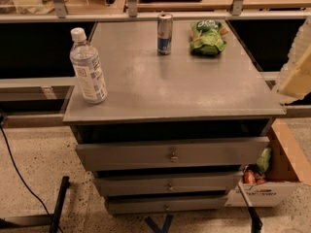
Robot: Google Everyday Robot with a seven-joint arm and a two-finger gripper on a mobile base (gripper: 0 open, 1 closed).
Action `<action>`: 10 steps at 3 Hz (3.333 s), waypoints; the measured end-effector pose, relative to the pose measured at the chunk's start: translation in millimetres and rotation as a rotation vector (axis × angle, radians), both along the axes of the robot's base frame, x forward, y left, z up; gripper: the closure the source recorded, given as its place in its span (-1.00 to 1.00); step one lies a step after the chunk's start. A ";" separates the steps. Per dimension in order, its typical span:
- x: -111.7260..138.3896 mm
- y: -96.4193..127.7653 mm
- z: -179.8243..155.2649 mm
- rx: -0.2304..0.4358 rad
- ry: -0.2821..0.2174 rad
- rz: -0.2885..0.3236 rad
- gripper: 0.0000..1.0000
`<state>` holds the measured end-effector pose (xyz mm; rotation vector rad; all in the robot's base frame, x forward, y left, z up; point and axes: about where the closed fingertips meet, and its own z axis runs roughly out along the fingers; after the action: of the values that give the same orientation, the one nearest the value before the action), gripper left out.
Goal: Move redbull can near blue plastic bottle
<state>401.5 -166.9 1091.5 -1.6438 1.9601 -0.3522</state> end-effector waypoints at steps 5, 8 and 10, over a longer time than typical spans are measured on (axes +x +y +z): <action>134.3 21.9 7.6 0.082 -0.011 -0.001 -1.00; 293.6 18.6 -53.2 0.335 -0.079 -0.063 -1.00; 296.9 21.4 -54.3 0.365 -0.084 -0.069 -1.00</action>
Offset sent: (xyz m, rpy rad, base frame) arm 0.0157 0.0075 -0.0027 0.0307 0.0159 0.0062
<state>698.4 -145.5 1037.2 -1.3105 1.8892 -0.0794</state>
